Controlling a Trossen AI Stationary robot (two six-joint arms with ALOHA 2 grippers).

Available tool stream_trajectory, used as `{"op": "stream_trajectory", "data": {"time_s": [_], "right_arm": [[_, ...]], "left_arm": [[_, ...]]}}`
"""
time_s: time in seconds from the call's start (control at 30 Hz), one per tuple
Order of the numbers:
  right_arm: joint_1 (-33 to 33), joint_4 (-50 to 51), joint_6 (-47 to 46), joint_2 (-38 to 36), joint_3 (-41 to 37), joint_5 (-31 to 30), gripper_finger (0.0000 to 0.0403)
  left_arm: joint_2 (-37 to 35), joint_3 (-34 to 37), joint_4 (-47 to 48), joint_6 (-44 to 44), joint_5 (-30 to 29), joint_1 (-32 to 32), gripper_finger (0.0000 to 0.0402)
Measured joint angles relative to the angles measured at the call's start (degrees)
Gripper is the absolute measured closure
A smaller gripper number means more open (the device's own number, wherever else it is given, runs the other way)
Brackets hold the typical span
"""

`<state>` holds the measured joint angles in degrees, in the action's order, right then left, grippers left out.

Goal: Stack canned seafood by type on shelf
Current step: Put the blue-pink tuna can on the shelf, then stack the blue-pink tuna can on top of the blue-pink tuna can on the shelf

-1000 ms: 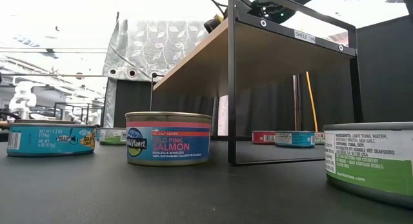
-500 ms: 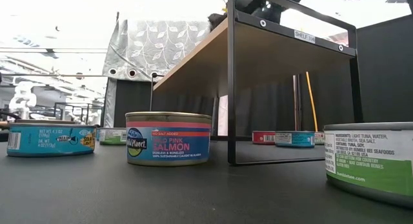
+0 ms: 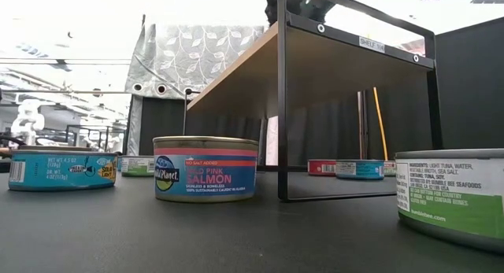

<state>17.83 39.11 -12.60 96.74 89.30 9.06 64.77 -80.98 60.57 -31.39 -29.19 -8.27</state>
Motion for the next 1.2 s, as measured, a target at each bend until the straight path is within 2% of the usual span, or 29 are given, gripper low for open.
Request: {"op": "stream_trajectory", "data": {"time_s": [0.23,0.43,0.67,0.8,0.87,0.97,1.07,1.2], "right_arm": [[0.19,-1.26,0.04,4.02,0.0,-0.04,0.0328],[1.13,-2.58,1.52,4.79,-0.07,-1.75,0.0394],[1.61,-0.71,-0.2,1.88,-0.07,-0.13,0.0389],[0.82,6.33,-4.74,-2.58,-0.07,0.26,0.0386],[-0.4,8.95,-7.43,-5.68,-0.07,0.24,0.0386],[-2.82,10.82,-10.78,-10.36,-0.04,-0.07,0.0385],[-5.64,11.35,-12.79,-13.73,-0.04,-3.86,0.0385],[-8.97,13.64,-15.4,-16.64,-0.02,-11.76,0.0385]], "left_arm": [[0.02,3.72,2.03,-8.04,-0.21,0.0,0.0258],[0.04,6.8,5.26,-17.8,2.83,-0.6,0.0258],[-0.07,10.4,7.65,-28.94,7.79,-5.29,0.0258],[-0.07,12.43,11.28,-41.54,8.39,-9.3,0.0258],[-0.09,14.2,12.06,-49.32,11.84,-10.16,0.0258],[0.0,18.26,13.73,-54.68,16.88,-10.25,0.0262],[0.08,24.72,13.49,-57.83,17.26,-9.99,0.0282],[0.05,32.14,11.59,-59.85,19.96,-9.75,0.033]]}}
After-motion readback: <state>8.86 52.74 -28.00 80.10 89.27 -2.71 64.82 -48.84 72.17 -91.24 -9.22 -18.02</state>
